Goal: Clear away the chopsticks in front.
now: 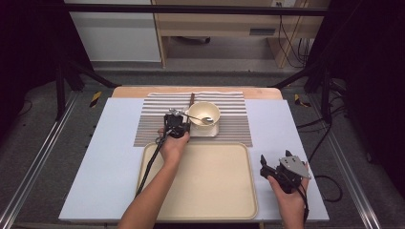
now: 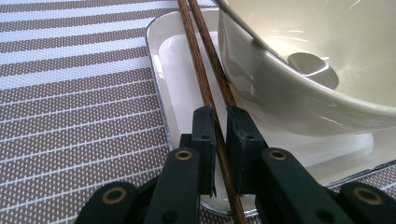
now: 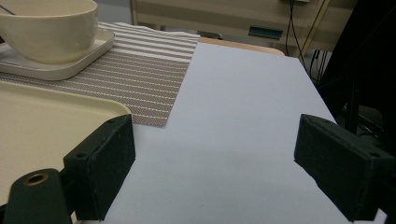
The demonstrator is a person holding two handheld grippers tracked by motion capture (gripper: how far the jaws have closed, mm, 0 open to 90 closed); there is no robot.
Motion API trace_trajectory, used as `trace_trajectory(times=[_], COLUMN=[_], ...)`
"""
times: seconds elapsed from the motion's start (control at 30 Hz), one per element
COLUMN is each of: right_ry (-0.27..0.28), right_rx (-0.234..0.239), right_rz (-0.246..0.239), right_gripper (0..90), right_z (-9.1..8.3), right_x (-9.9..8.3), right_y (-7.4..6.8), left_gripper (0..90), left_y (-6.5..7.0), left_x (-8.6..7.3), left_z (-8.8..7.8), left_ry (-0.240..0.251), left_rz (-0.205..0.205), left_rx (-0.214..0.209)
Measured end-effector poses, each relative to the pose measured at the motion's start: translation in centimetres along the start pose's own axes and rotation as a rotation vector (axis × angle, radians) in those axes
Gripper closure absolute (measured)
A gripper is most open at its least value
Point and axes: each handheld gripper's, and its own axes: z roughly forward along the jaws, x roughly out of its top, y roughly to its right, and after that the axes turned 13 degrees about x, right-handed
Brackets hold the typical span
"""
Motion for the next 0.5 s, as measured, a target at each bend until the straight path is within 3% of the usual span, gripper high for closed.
trace_trajectory(times=[0.5], right_ry=[-0.003], right_rx=[0.003], right_rz=[-0.003], right_gripper=[12.8], right_z=[0.06], right_x=[-0.02], right_y=[-0.03], left_gripper=[85.5], left_y=[-0.18], left_x=[-0.12], left_z=[-0.1], left_ry=[0.005], left_rz=[-0.022], left_rx=[0.037])
